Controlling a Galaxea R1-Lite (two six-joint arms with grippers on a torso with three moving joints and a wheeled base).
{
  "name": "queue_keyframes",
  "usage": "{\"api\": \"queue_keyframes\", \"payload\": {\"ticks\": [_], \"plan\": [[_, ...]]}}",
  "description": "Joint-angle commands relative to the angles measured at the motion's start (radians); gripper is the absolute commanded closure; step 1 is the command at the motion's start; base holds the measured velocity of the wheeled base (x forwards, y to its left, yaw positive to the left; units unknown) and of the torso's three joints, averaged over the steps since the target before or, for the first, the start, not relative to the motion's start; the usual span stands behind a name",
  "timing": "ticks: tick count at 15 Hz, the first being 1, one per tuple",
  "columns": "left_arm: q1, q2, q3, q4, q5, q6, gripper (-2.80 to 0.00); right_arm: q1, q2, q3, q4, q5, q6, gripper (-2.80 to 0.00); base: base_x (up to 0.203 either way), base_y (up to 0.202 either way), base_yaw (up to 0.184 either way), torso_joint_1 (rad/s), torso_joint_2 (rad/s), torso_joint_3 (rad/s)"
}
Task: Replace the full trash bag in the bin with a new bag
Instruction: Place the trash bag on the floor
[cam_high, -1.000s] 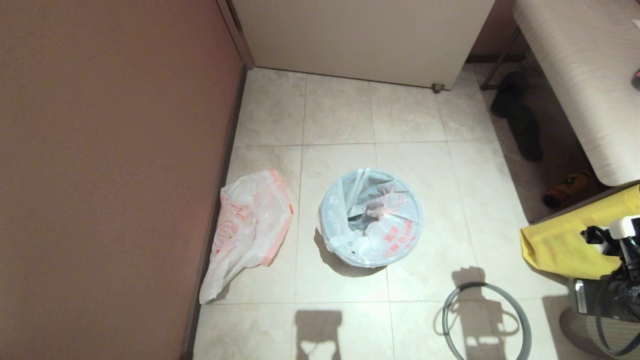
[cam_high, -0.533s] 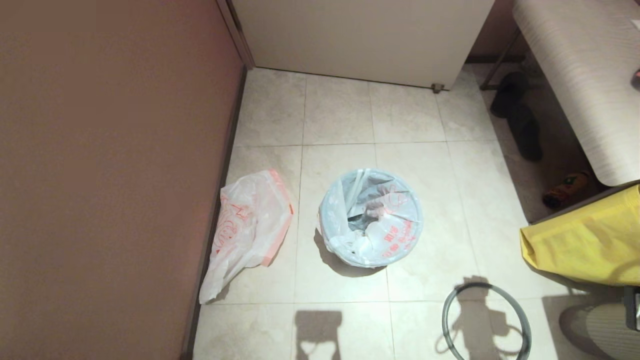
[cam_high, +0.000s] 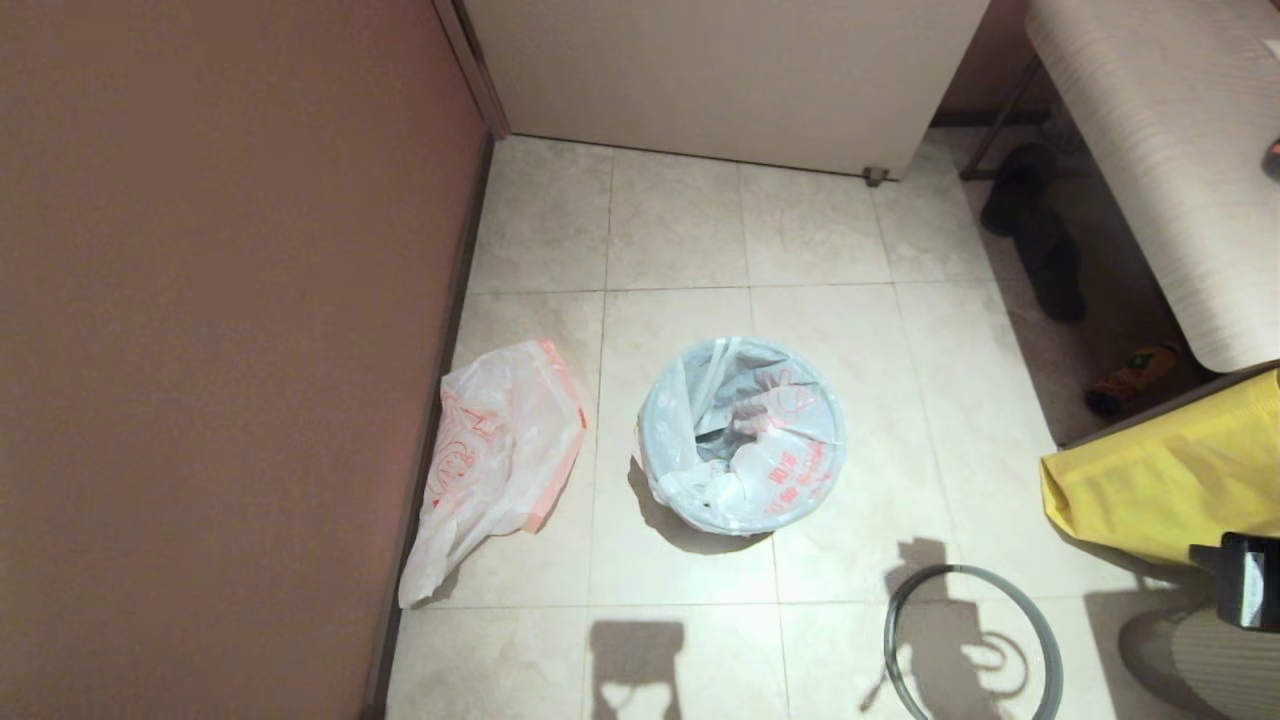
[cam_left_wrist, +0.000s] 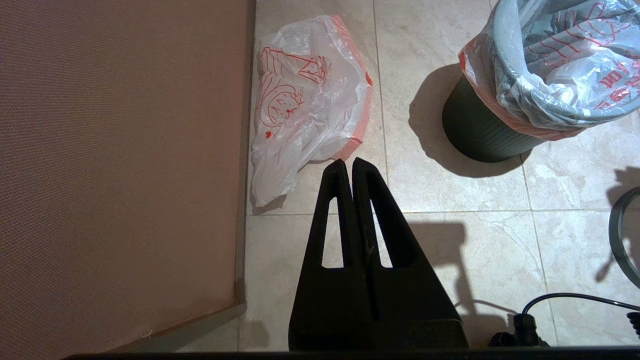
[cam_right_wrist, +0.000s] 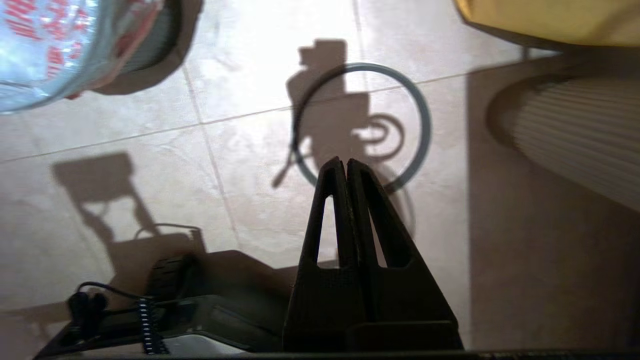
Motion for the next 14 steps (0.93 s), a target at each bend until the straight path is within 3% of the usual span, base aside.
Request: {"api": "queue_keyframes", "payload": {"ticks": [1, 5, 8, 14], "plan": [[0.000, 0.000, 0.000, 0.000, 0.000, 0.000, 0.00, 0.054, 0.075, -0.005, -0.024, 0.000, 0.031, 0.00, 0.000, 0.000, 0.000, 0.000, 0.00, 0.000], [0.000, 0.000, 0.000, 0.000, 0.000, 0.000, 0.00, 0.096, 0.339, -0.025, -0.252, 0.011, 0.095, 0.00, 0.000, 0.000, 0.000, 0.000, 0.00, 0.000], [0.000, 0.000, 0.000, 0.000, 0.000, 0.000, 0.00, 0.062, 0.597, -0.120, -0.410, 0.059, 0.096, 0.00, 0.000, 0.000, 0.000, 0.000, 0.00, 0.000], [0.000, 0.000, 0.000, 0.000, 0.000, 0.000, 0.00, -0.025, 1.092, -0.592, -0.510, 0.237, 0.042, 0.00, 0.000, 0.000, 0.000, 0.000, 0.00, 0.000]]}}
